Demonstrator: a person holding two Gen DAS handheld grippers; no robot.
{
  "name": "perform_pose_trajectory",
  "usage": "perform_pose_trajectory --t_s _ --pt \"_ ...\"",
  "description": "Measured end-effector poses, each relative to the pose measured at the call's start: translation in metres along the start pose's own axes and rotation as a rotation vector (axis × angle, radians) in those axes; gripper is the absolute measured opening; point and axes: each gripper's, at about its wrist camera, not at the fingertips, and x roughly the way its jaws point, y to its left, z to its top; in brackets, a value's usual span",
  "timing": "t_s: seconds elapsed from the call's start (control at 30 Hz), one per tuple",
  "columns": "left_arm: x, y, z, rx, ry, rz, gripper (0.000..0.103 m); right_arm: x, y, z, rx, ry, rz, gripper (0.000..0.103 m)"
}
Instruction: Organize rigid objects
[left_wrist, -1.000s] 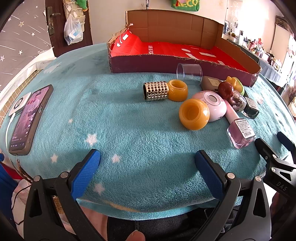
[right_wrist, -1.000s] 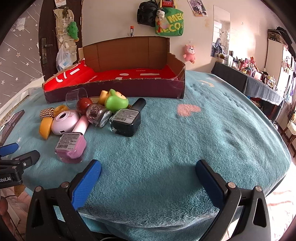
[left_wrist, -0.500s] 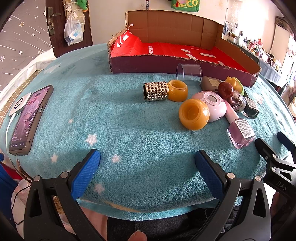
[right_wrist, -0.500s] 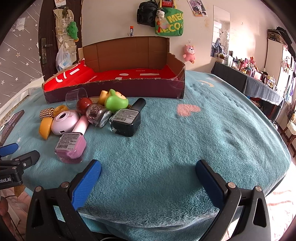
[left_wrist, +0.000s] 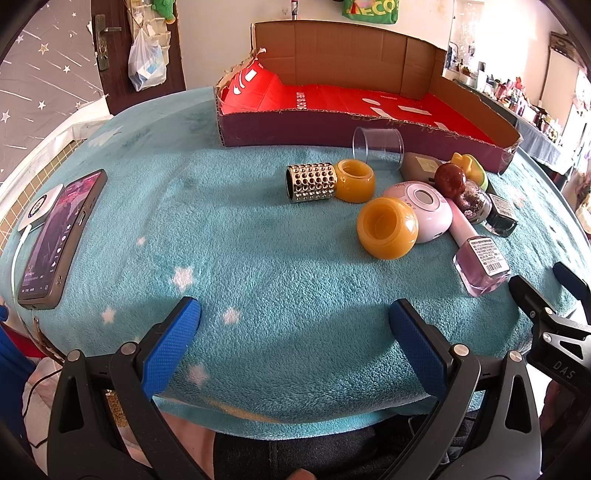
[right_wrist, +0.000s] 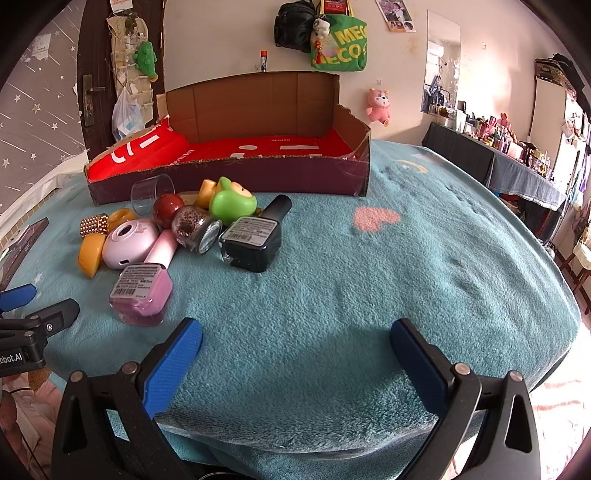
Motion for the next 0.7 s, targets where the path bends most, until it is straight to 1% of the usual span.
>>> perform_pose_trajectory --t_s 0.27,0.4,0.53,0.57,0.6,0.7 --pt "-0.001 0.002 0.003 0.035 0.014 -0.028 0.103 -0.003 -0.001 0.001 -0.008 0.005 0.038 0.103" --pt "0.000 0.002 0.006 0.056 0.015 -0.035 0.103 -0.012 0.005 -0.001 -0.017 -0.016 0.085 0.103" --pt "0.000 0.001 0.007 0.063 0.013 -0.043 0.102 -0.017 0.019 -0.005 -0.077 -0.067 0.118 0.103" --pt "-0.001 0.000 0.008 0.065 0.012 -0.051 0.100 -0.017 0.023 -0.006 -0.087 -0.071 0.137 0.102" --pt "-0.001 0.000 0.009 0.065 0.012 -0.061 0.097 -0.018 0.026 -0.005 -0.081 -0.090 0.162 0.101" --pt "-0.003 0.000 0.015 0.060 0.007 -0.108 0.089 -0.017 0.035 -0.004 -0.110 -0.101 0.199 0.089"
